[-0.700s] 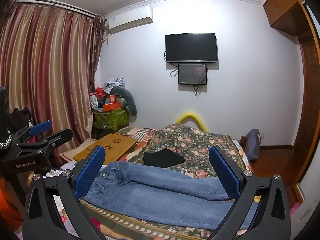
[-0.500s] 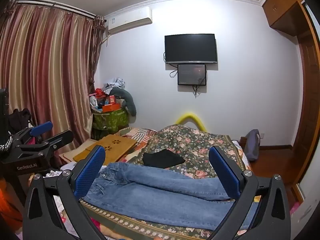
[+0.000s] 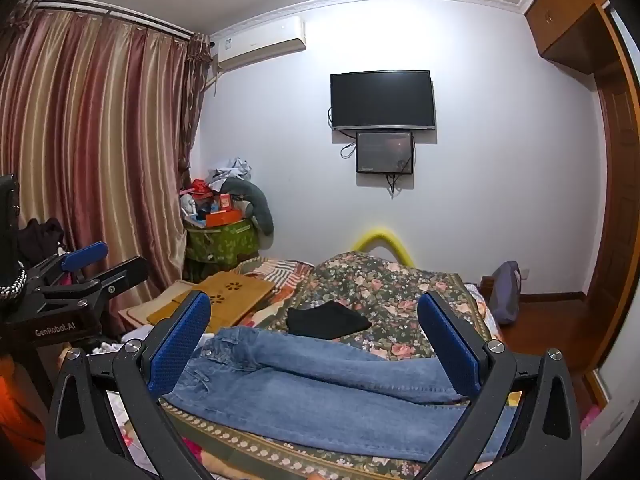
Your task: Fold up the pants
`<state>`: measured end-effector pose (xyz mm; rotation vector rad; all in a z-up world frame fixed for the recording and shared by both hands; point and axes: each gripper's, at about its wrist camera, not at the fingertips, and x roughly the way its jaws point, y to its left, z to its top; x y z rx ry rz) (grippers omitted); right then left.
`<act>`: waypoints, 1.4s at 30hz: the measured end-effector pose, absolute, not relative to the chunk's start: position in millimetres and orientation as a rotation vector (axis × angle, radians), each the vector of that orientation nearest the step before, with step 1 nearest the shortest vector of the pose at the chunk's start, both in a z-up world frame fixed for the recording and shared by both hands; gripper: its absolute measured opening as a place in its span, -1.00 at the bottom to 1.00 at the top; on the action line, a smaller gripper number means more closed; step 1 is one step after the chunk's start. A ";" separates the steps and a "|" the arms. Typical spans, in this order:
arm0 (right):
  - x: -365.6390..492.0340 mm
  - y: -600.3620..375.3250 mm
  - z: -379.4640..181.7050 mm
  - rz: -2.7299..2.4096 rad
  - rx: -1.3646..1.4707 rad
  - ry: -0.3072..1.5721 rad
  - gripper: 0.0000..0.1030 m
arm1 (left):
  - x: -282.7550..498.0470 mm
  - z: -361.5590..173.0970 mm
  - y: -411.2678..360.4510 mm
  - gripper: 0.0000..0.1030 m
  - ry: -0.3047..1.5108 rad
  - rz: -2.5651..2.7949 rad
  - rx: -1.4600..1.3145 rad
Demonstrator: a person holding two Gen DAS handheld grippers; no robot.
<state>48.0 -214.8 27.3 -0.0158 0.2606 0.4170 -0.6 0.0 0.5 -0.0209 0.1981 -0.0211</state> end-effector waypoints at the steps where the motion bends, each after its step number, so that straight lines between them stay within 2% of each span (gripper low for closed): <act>1: 48.0 -215.1 27.1 0.416 -0.019 0.260 1.00 | -0.1 0.2 -0.3 1.00 0.199 -0.027 -0.020; 42: 47.4 -211.6 26.5 0.402 -0.027 0.254 1.00 | -2.2 -0.7 -0.9 1.00 0.187 -0.025 -0.009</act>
